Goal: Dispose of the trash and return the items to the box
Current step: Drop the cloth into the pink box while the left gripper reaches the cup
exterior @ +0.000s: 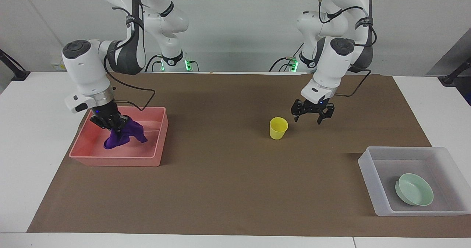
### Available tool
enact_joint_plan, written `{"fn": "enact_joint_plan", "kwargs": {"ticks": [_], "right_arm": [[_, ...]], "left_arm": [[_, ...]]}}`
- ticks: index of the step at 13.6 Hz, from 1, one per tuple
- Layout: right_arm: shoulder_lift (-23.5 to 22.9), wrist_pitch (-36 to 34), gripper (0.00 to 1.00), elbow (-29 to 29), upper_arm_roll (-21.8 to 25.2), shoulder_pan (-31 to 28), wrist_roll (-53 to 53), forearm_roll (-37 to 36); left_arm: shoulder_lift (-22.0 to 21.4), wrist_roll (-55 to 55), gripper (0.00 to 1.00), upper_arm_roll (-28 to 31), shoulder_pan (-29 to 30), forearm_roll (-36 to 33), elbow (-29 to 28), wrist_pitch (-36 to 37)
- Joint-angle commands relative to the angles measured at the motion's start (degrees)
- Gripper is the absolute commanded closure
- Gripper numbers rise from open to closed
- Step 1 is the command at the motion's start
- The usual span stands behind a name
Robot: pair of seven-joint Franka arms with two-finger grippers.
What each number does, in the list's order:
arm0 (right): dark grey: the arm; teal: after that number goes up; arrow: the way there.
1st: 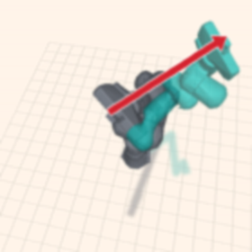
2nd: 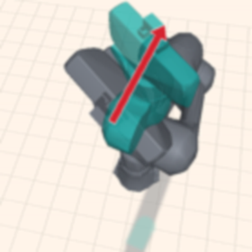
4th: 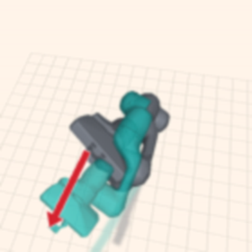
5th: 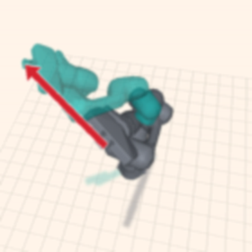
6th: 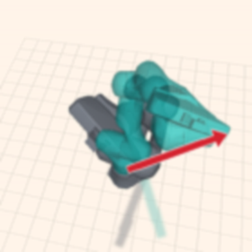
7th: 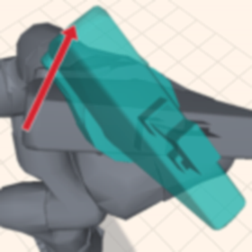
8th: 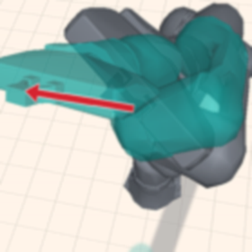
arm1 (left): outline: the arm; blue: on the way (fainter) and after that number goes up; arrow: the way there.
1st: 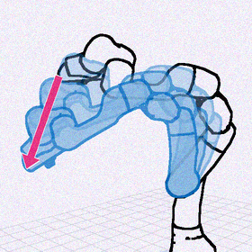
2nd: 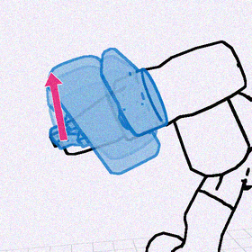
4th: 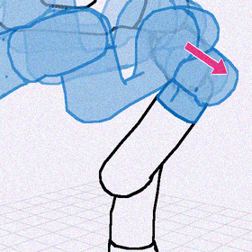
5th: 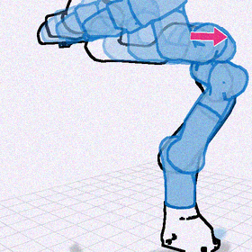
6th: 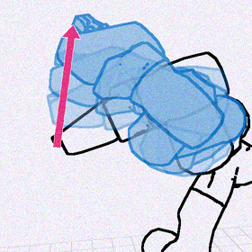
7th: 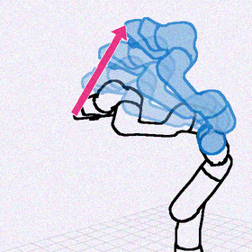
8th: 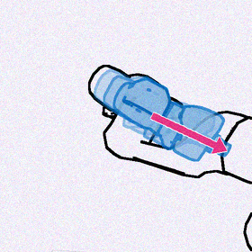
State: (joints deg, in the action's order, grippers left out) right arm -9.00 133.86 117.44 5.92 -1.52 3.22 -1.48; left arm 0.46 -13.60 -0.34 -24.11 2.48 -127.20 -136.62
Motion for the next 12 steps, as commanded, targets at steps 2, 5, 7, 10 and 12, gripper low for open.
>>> {"fn": "enact_joint_plan", "kwargs": {"ticks": [2,5,7,10,12], "right_arm": [[-3.47,6.58,1.0,2.44,-0.74,-2.35,0.48,0.16],[-4.0,6.68,0.5,2.8,-0.74,-2.26,-0.13,0.25],[-3.48,6.16,0.0,2.71,-0.82,-1.91,-0.75,0.25],[0.38,3.45,0.0,2.01,-1.26,-1.29,-2.34,0.25],[3.63,0.72,0.0,1.66,-1.96,-1.12,-3.65,0.25]], "left_arm": [[-0.37,-2.74,0.0,0.96,-1.91,-0.98,-6.91,-11.89],[1.81,-6.23,0.45,0.87,-2.17,-0.98,-7.37,-15.76],[4.54,-9.07,0.82,0.87,-3.23,-0.98,-7.28,-19.28],[5.25,-8.98,1.0,0.96,-2.88,-0.9,-6.05,-18.94],[4.47,-8.98,1.0,1.22,-2.18,-0.81,-4.82,-18.33]]}}
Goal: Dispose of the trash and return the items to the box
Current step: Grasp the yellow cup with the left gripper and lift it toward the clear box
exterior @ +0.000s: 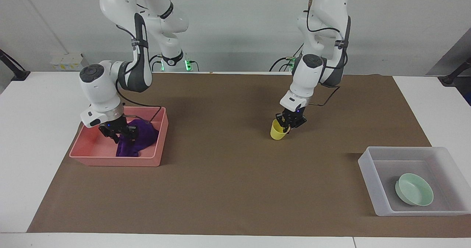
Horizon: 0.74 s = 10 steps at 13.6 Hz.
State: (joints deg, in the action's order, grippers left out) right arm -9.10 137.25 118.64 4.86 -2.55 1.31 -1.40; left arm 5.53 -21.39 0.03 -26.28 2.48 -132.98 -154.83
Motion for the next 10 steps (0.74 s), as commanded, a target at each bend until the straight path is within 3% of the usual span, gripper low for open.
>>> {"fn": "enact_joint_plan", "kwargs": {"ticks": [1,5,10], "right_arm": [[5.05,-5.74,0.0,-0.86,-1.17,0.43,-2.36,0.17],[9.18,-17.69,0.0,-6.31,-1.26,3.95,-7.28,0.08],[12.7,-30.44,0.0,-13.16,-1.26,4.31,-7.29,0.08]], "left_arm": [[-1.04,-1.02,1.0,0.85,1.66,-0.81,2.1,0.93],[-0.52,2.65,1.0,0.94,8.16,-0.9,12.46,10.24],[3.95,13.13,1.0,1.02,20.02,-1.07,22.12,9.81]]}}
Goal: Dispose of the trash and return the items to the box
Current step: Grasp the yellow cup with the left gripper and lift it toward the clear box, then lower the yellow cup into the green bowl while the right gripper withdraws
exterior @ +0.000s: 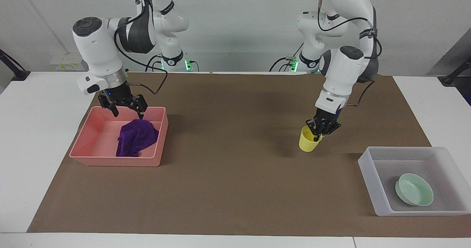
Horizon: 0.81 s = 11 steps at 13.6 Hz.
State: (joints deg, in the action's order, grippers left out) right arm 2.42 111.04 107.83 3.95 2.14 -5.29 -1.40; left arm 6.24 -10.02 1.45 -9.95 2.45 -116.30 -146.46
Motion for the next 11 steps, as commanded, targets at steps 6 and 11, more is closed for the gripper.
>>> {"fn": "enact_joint_plan", "kwargs": {"ticks": [6,11], "right_arm": [[5.22,-14.44,0.0,-7.37,-0.26,-0.82,-0.16,-0.01],[6.03,-15.32,0.0,-6.48,0.62,0.4,-0.07,-0.79]], "left_arm": [[14.99,10.1,1.0,-0.48,15.04,-1.13,24.58,5.9],[30.04,19.24,1.0,-4.43,22.51,-0.86,43.85,13.83]]}}
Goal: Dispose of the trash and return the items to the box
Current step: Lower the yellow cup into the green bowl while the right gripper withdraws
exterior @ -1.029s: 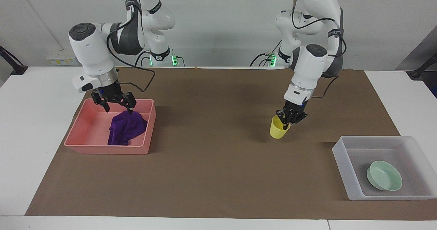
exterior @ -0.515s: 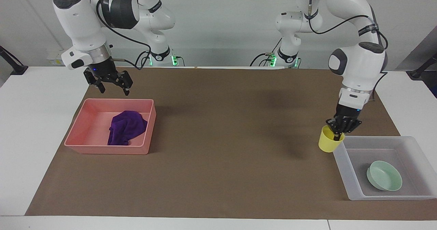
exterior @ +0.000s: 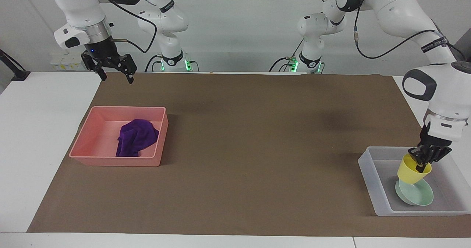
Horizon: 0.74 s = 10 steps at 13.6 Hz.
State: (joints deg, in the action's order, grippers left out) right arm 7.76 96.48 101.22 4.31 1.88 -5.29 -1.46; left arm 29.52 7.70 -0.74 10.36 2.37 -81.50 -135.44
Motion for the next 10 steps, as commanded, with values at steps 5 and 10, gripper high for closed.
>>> {"fn": "enact_joint_plan", "kwargs": {"ticks": [5,10], "right_arm": [[-4.4,-5.67,0.0,-8.55,3.51,1.72,0.28,0.14],[-5.3,-6.22,0.0,-9.82,2.55,2.07,0.29,0.14]], "left_arm": [[11.79,1.61,1.0,-3.39,6.6,-0.96,13.65,6.94],[10.91,1.53,1.0,-3.39,7.92,-0.44,11.02,8.0]]}}
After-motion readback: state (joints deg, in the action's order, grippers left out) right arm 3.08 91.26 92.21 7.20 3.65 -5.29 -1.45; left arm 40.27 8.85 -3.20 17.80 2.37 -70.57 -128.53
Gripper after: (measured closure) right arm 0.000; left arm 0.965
